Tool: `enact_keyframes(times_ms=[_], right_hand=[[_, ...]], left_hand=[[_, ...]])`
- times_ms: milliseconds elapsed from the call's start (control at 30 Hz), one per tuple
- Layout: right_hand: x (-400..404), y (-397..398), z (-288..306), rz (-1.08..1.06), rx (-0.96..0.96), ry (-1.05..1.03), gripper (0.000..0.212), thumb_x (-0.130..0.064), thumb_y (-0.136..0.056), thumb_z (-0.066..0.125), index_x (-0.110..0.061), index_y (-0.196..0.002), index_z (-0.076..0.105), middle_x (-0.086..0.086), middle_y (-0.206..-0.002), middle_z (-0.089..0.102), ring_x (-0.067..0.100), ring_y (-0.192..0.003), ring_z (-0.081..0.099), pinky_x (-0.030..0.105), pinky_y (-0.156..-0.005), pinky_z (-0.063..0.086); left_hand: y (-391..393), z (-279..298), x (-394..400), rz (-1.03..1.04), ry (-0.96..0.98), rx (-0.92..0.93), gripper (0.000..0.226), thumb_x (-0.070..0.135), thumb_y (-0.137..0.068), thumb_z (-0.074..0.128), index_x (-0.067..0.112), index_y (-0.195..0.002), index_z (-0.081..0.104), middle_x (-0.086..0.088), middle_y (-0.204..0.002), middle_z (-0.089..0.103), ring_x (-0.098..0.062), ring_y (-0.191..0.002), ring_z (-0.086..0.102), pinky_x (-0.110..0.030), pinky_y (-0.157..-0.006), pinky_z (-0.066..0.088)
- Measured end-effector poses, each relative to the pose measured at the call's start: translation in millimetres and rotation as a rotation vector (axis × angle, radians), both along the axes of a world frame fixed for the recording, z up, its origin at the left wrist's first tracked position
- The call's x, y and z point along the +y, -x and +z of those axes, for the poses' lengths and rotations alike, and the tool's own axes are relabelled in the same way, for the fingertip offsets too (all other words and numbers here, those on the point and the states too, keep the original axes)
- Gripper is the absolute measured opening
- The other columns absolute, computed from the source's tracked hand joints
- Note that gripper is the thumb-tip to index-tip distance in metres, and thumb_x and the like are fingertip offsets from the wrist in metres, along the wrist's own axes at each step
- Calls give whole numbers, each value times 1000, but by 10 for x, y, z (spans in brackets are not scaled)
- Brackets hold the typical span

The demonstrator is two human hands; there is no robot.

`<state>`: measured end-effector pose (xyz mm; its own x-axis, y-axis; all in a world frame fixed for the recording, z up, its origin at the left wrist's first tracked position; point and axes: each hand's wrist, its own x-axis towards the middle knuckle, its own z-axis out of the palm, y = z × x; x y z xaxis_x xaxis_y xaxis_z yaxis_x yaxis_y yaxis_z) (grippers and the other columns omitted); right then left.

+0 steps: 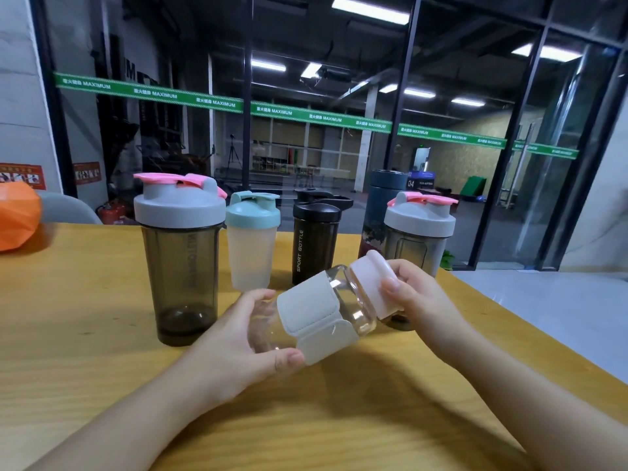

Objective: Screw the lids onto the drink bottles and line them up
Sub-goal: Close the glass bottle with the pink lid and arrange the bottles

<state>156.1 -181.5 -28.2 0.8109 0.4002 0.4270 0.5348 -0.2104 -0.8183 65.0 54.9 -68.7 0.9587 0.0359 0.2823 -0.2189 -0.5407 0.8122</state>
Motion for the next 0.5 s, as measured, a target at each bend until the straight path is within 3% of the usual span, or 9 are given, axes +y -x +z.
enact_keyframes(times_ms=[133,300,367,500], right_hand=[[137,42,116,-8,-26,-58,57,-65,-60,55,-28,-103,63,-5,-94,69,7,-84,65,23,-70,53],[402,131,254,-15,-22,-127,49,-57,-67,62,-35,-110,57,-13,-109,63,3,-97,62,23,-80,51],[510,175,325,-40,-32,-121,62,-53,-66,64,-30,-123,51,-15,-114,58,1,-100,59,24,-84,52],[669,301,465,-14,-64,-22,75,-56,-67,73,-28,-131,44,-22,-109,53,-4,-96,57,11,-73,50]], left_hand=[[20,-2,-2,12,-32,-22,108,86,-38,64,42,-133,35,22,-132,49,3,-118,49,-25,-100,43],[58,24,2,8,-34,-2,88,84,-45,63,50,-122,37,26,-124,52,3,-110,55,-28,-98,46],[83,63,-13,8,-62,19,87,87,-45,59,53,-120,32,30,-120,53,4,-111,54,-28,-99,45],[119,85,-30,40,-98,85,86,87,-42,57,49,-115,31,33,-109,52,8,-103,53,-24,-91,45]])
